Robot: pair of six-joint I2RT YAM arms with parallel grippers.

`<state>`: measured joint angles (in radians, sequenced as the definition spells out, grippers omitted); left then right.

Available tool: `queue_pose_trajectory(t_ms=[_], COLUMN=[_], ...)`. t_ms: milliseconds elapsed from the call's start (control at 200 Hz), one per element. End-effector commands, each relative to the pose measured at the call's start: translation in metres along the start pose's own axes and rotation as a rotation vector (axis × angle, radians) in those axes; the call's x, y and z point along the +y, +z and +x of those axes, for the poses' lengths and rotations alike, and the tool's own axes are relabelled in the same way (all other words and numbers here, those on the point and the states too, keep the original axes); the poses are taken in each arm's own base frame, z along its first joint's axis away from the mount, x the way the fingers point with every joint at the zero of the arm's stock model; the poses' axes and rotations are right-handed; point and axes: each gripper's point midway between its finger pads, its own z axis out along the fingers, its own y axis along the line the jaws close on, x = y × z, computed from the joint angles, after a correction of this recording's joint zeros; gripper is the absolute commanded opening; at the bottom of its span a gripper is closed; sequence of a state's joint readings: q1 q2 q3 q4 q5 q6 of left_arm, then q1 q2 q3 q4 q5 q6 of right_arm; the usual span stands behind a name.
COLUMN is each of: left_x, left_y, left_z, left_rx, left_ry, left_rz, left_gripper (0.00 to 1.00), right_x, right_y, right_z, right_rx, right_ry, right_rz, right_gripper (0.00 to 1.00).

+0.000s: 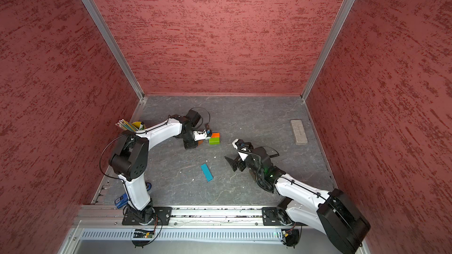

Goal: Assemble a small pinwheel with building blocks
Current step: Assemble the building block at the center of the board.

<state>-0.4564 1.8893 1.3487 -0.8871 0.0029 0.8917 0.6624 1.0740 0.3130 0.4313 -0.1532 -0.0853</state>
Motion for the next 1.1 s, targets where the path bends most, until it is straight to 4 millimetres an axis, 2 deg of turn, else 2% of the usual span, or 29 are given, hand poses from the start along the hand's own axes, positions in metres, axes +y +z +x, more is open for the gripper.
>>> queue_pose_trajectory(t_ms=[0, 401, 1097], left_x=[-0.006, -0.007, 0.0], left_y=[0.001, 0.008, 0.016], left_z=[-0.007, -0.018, -0.018], left_rx=[-0.004, 0.006, 0.044], left_ry=[0.027, 0.06, 0.088], left_rz=[0.04, 0.056, 0.061], left_gripper=[0.26, 0.26, 0.27], right_x=[-0.001, 0.0, 0.001], right_y=[-0.002, -0.003, -0.005], right_z=[-0.008, -0.008, -0.009], right_rx=[-0.032, -0.035, -0.039], right_ry=[0.016, 0.016, 0.019], right_rz=[-0.003, -0.01, -0.01], right_gripper=[0.99, 0.99, 0.99])
